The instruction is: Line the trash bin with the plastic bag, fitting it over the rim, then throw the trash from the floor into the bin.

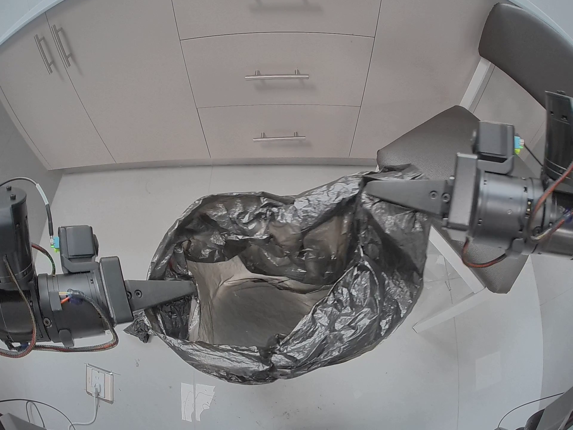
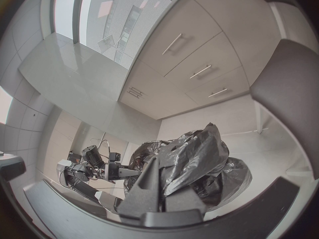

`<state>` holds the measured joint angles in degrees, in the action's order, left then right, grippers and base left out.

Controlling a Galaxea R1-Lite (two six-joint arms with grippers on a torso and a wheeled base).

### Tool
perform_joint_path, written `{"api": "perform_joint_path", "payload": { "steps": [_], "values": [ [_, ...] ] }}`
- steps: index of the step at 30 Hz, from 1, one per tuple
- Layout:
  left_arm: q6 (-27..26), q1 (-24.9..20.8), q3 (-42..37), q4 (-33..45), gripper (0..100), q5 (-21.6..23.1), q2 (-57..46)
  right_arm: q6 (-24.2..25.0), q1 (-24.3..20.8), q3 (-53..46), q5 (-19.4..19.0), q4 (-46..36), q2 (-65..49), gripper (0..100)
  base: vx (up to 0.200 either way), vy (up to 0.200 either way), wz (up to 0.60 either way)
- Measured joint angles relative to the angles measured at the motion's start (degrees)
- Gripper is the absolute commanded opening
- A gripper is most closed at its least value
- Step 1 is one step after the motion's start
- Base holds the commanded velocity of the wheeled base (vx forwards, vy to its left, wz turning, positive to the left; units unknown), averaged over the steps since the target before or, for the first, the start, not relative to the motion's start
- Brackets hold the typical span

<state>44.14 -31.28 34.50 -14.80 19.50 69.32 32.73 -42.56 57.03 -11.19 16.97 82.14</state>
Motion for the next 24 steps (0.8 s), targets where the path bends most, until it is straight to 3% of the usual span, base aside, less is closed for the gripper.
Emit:
{"api": "perform_joint_path", "payload": {
  "steps": [15,24],
  "values": [
    [-6.97,3.25,0.52,3.32,0,-1.39,-0.96,4.05,-7.0,3.63,0.16,0.16,10.19,0,0.0,0.0,0.0],
    [-7.45,3.61,0.2,6.44,0,-2.07,-2.39,5.1,-10.0,1.79,0.02,0.1,12.92,0,0.0,0.0,0.0]
  ]
}}
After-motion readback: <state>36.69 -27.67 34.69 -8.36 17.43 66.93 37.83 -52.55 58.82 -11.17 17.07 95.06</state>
